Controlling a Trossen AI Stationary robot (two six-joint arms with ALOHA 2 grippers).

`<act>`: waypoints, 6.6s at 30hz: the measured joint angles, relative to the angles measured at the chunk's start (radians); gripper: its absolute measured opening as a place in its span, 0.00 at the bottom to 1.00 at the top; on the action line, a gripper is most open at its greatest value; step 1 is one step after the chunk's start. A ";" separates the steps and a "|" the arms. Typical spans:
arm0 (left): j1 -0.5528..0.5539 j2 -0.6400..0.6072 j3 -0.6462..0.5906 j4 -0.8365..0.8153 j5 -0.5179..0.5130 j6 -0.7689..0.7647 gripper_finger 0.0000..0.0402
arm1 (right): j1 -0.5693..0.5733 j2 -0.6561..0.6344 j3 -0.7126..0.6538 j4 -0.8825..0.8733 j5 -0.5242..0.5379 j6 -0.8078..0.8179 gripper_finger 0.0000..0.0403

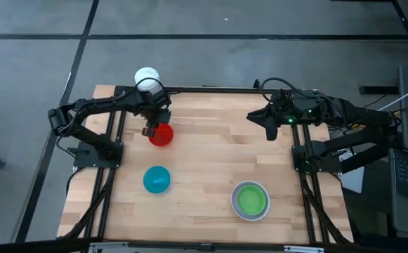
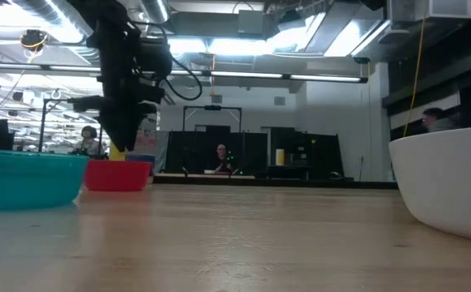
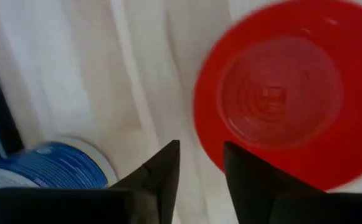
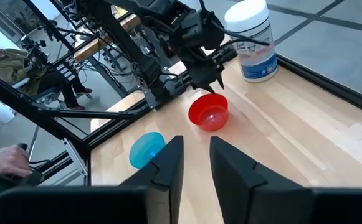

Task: Nest bowls inside each other
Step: Stack the red bowl on top of the green bowl

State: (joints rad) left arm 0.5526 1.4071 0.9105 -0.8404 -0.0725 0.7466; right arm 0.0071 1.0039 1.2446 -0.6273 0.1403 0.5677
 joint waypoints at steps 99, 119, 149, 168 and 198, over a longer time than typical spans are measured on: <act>-0.259 0.365 0.764 0.560 -0.233 -0.629 0.00 | -0.268 0.293 0.185 -0.159 0.141 -0.209 0.41; -0.296 0.332 0.765 0.519 -0.281 -0.629 0.00 | -0.271 0.304 0.200 -0.214 0.136 -0.161 0.34; -0.178 0.108 0.811 0.714 -0.607 -0.228 0.15 | -0.057 0.376 0.315 -0.531 0.097 -0.155 0.00; 0.086 -0.144 0.810 0.521 -0.267 -0.359 0.08 | 0.485 0.361 0.194 -0.563 -0.080 0.328 0.00; 0.038 -0.190 0.809 0.507 -0.224 -0.372 0.07 | 0.566 0.363 -0.445 -0.035 -0.184 0.518 0.00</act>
State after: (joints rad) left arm 0.5905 1.2174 1.7191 -0.3332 -0.2962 0.3747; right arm 0.5729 1.3666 0.7996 -0.6624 -0.0432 1.0853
